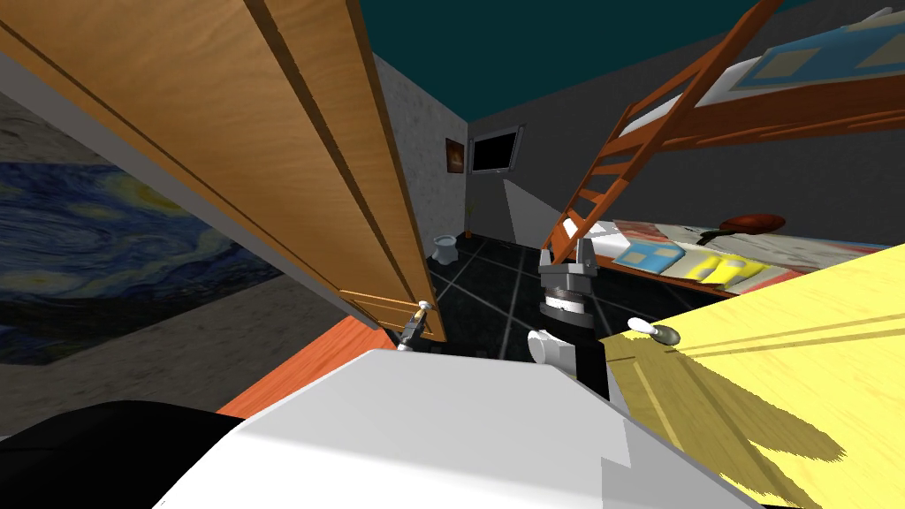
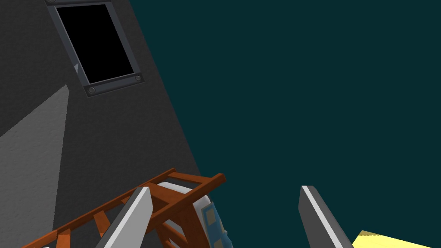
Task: Push the door open
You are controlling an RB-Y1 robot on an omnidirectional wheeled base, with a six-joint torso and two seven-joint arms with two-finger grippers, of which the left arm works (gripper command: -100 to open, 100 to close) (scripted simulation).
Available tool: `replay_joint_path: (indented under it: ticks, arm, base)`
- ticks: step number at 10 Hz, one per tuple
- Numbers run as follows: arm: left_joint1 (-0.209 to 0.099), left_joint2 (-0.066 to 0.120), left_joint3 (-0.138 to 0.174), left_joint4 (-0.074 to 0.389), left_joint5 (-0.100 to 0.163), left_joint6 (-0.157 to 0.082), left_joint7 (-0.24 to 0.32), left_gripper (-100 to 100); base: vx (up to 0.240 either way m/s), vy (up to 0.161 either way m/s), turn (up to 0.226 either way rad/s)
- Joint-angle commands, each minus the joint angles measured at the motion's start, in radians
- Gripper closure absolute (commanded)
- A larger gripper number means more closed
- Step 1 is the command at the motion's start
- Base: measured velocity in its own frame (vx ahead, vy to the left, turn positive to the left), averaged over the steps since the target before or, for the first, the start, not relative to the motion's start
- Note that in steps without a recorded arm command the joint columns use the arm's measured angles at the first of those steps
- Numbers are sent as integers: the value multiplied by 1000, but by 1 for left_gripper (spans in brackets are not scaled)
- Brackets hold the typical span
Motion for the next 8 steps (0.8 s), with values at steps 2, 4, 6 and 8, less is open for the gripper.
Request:
replay_joint_path:
  ticks: [2,4,6,8]
  arm:
    - [-9,-2,6,3,28,-10,76,100]
    - [-10,-5,6,4,40,-12,127,100]
    - [-12,-8,6,4,52,-15,169,100]
    - [-13,-11,6,5,64,-17,208,100]
  base:
    - [43,-5,-19]
    - [38,-7,-12]
    - [42,-6,-14]
    - [29,-1,-11]
